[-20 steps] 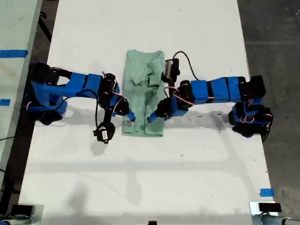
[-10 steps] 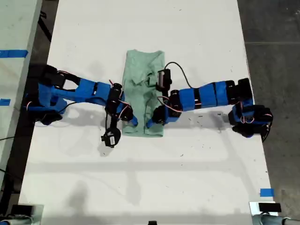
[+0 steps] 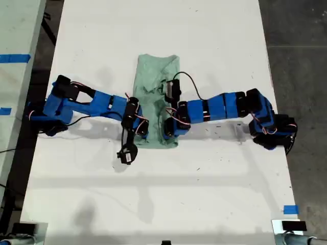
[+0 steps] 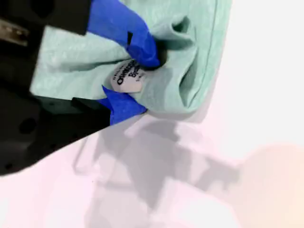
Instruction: Fold tshirt
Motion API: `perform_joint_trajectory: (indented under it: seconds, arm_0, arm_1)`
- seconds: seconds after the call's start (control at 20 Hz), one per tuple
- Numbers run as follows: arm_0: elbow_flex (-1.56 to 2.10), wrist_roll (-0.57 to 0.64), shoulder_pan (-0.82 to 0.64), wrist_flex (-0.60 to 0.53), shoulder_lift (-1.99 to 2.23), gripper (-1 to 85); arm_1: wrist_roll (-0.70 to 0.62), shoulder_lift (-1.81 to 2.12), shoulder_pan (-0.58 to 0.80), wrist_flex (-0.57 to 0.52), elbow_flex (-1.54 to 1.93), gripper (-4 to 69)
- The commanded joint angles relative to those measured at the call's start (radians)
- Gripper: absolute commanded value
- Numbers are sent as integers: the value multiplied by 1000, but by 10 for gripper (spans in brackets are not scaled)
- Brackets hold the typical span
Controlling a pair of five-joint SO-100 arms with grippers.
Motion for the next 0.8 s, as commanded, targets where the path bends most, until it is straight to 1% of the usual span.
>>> perform_joint_trajectory:
  seconds: [0.0,0.15,0.3,0.4,0.45,0.5,0.55,0.75]
  arm_0:
    - [8,-5,-14,-3,3,1]
    - [0,5,-9,-3,21,0]
    - [-49,35,31,72,118,0]
    - [-135,63,86,150,192,0]
    - [-245,87,114,224,190,0]
    - [-425,112,137,327,147,0]
    - [-476,121,150,347,164,0]
    - [-454,132,153,328,255,0]
  arm_1:
    - [-3,-3,-14,17,-17,-16]
    - [-15,2,-28,32,-52,-16]
    - [-18,100,-78,109,-86,-16]
    - [-15,225,-143,155,-92,-16]
    - [-15,284,-172,158,-107,-16]
    - [-23,302,-193,166,-160,-16]
    - [-26,302,-202,184,-207,-16]
    - [-38,322,-201,158,-207,-16]
